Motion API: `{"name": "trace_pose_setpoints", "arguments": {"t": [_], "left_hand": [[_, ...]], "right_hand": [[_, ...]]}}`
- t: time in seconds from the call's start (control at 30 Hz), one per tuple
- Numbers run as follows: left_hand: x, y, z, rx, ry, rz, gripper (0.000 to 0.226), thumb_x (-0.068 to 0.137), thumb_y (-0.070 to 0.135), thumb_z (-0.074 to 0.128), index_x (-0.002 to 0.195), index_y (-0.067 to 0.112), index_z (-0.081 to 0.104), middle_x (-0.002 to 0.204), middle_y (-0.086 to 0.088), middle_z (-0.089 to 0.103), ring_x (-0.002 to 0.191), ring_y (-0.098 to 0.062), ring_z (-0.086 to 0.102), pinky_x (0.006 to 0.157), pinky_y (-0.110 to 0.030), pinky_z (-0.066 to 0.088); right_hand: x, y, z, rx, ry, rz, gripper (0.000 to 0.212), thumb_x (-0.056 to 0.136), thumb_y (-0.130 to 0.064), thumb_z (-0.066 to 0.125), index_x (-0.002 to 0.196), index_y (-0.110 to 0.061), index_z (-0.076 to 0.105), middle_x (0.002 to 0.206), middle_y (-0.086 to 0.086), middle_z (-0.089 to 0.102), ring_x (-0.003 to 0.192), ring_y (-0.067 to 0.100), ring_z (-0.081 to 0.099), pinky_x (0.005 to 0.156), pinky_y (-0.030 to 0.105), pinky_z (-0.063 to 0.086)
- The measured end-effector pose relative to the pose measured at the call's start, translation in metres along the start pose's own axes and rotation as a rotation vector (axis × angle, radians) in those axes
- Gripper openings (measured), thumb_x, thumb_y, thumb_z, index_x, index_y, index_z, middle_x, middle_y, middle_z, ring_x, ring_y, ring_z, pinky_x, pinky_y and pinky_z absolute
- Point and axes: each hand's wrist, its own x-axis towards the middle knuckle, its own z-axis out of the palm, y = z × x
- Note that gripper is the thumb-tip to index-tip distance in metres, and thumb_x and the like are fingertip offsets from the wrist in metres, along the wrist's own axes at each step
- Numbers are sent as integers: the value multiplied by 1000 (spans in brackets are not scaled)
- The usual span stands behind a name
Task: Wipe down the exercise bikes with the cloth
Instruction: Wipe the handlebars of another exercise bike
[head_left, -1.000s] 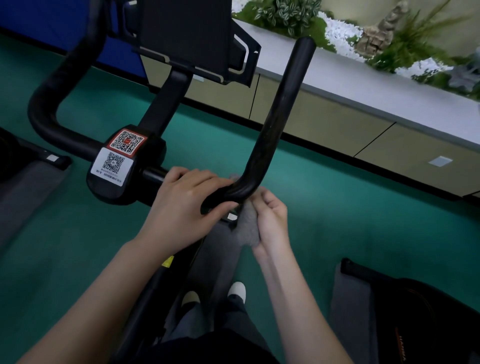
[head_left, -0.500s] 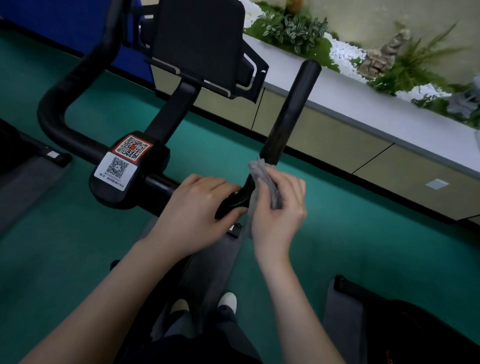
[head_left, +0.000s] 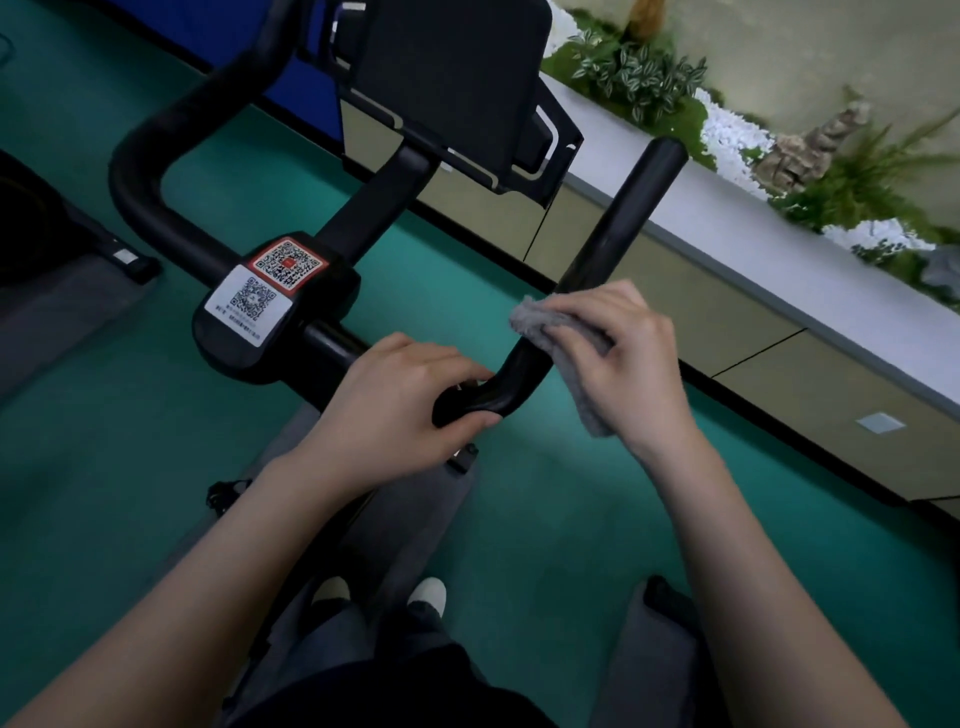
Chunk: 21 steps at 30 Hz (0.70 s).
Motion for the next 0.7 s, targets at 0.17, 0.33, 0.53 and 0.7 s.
{"name": "trace_pose_setpoints", "arguments": {"t": [0.17, 0.33, 0.53, 0.7], "left_hand": [[-3, 0, 0, 9, 16, -8, 38, 82, 53, 54, 103, 24, 68, 82, 11, 65, 78, -12, 61, 74, -27, 36], [-2, 1, 1, -4, 48, -9, 36, 81, 53, 55, 101, 27, 69, 80, 12, 66, 79, -9, 60, 72, -27, 39], [-3, -2, 3, -15, 65, -5, 37, 82, 53, 54, 102, 26, 70, 81, 10, 67, 79, -13, 62, 71, -31, 42], [-4, -3, 3, -43, 41, 12, 33, 84, 52, 50, 99, 29, 69, 74, 9, 62, 75, -15, 61, 70, -33, 41]], "right_hand": [[35, 3, -13, -190, -136, -60, 14, 87, -10, 63, 96, -12, 74, 84, -7, 65, 84, 15, 49, 72, 15, 30], [54, -20, -9, -191, -579, -121, 16, 88, -14, 63, 101, -14, 73, 82, -12, 63, 80, 2, 56, 72, 9, 36], [92, -37, 13, -421, -1007, -18, 20, 86, -23, 65, 105, -23, 69, 103, 1, 65, 101, 17, 58, 92, 33, 47], [107, -36, 14, -517, -1011, 91, 24, 86, -24, 66, 110, -18, 68, 110, 5, 64, 106, 23, 57, 93, 34, 46]]}}
